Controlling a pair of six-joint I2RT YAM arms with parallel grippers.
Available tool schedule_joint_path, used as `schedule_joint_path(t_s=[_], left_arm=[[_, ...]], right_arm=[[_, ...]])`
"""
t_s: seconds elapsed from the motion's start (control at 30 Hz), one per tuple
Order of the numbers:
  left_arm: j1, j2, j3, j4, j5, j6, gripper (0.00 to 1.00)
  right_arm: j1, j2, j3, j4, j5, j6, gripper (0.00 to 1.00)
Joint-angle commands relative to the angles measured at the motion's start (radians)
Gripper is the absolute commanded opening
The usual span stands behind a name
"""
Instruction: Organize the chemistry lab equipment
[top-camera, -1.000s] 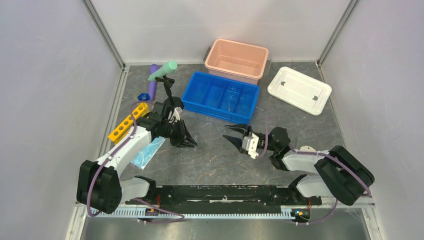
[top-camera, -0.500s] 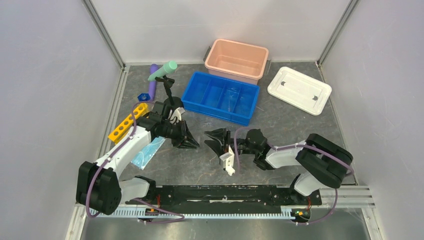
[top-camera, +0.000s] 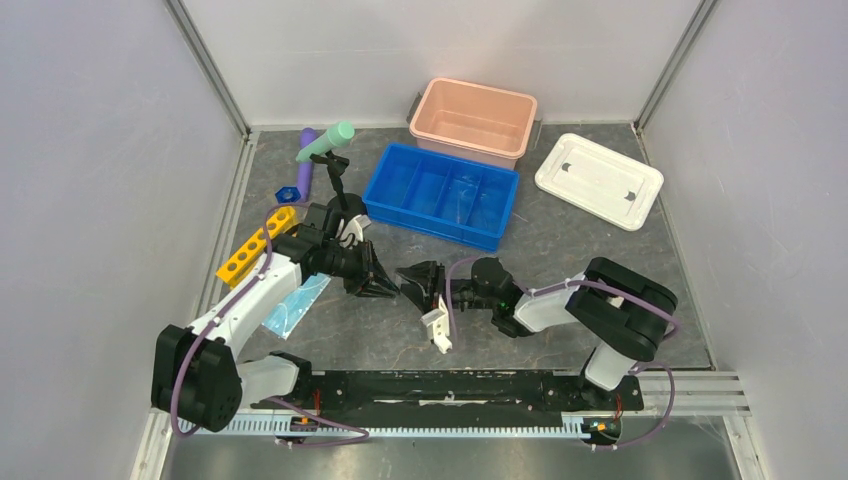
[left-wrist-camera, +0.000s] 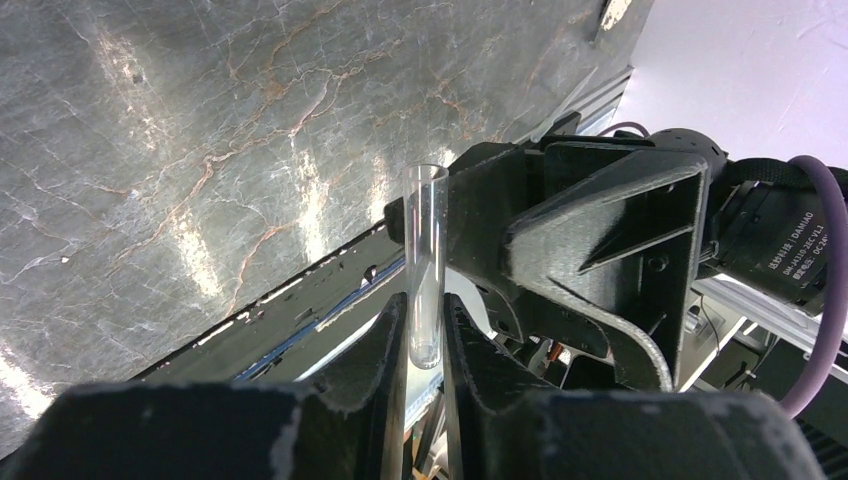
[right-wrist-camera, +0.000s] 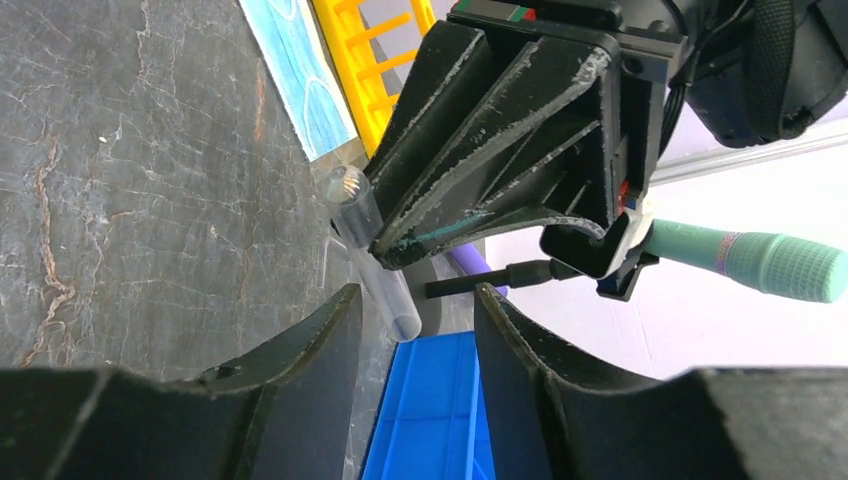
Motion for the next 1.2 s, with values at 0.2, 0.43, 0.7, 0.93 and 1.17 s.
schedule_joint_path(t_s=[0.2,0.43,0.7,0.93,1.17], left_arm=[[-0.006,-0.003,0.043,0.004,0.044,-0.028,0.23],[-0.005,-0.010,0.062,0.029,0.020,-0.036,0.32],[-0.005,-0.022,0.186,0.009,-0.133,0.038,0.59],[-0.024,-0.098,0.296,-0.008,-0.357,0.165,0.57],[-0.126,-0.110,0.349,-0.028,-0.417,0.273,0.53]], right_arm=[[0.025,0.060,0.013,0.137,0.038,0.038,0.33],[0.026,0.058,-0.035,0.256,0.036,0.191,0.17],[0.020,0.052,-0.114,0.437,0.071,0.559,0.11],[0.008,0.032,-0.113,0.466,0.164,0.996,0.10],[0.005,0.016,0.051,0.092,0.218,1.218,0.05]])
